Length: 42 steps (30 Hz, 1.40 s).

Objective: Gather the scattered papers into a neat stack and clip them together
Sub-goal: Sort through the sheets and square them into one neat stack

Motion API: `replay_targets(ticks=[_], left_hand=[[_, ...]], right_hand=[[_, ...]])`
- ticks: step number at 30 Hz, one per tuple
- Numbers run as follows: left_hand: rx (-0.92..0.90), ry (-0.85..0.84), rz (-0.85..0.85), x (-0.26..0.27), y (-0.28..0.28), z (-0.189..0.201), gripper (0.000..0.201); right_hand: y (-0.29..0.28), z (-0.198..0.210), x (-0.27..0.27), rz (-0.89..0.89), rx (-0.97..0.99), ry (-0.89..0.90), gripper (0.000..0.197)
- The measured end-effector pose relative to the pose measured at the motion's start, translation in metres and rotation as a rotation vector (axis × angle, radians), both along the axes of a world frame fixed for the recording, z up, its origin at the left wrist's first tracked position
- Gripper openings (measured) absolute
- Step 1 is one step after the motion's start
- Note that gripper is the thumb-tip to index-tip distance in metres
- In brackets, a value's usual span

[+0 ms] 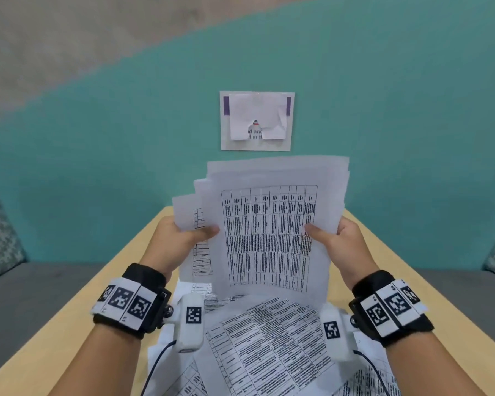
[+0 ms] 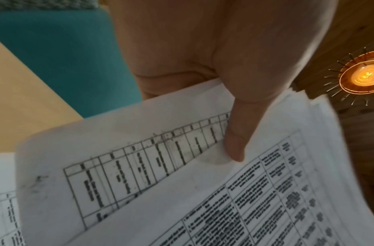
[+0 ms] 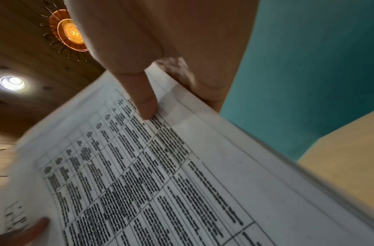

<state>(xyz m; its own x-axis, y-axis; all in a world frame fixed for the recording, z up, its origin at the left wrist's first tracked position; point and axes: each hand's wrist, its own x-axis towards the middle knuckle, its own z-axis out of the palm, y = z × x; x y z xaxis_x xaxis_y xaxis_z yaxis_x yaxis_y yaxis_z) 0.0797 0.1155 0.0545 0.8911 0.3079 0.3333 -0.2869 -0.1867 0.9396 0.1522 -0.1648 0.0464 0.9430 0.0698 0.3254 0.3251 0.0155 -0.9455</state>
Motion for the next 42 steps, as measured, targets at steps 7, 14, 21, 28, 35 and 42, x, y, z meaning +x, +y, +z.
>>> replay_targets(ticks=[7,14,21,28,35,42], left_hand=[[0.059,0.067,-0.034,-0.001,-0.001,0.000,0.018],[0.036,0.045,-0.001,-0.001,-0.002,0.003,0.018],[0.059,0.120,-0.030,-0.004,-0.004,0.001,0.026],[-0.006,0.073,0.166,0.003,-0.004,0.002,0.066],[-0.376,0.102,0.070,-0.002,-0.035,0.011,0.114],[-0.528,-0.018,-0.152,-0.006,-0.083,0.010,0.047]], right_hand=[[-0.001,0.002,-0.002,0.021,0.040,0.022,0.037],[-0.007,0.006,-0.002,-0.013,0.129,-0.034,0.041],[-0.009,-0.001,0.000,0.035,0.110,0.063,0.046],[-0.006,0.003,0.000,-0.090,0.246,0.077,0.031],[-0.014,0.012,0.008,-0.248,0.673,0.219,0.054],[0.006,0.013,-0.009,-0.058,0.725,0.387,0.053]])
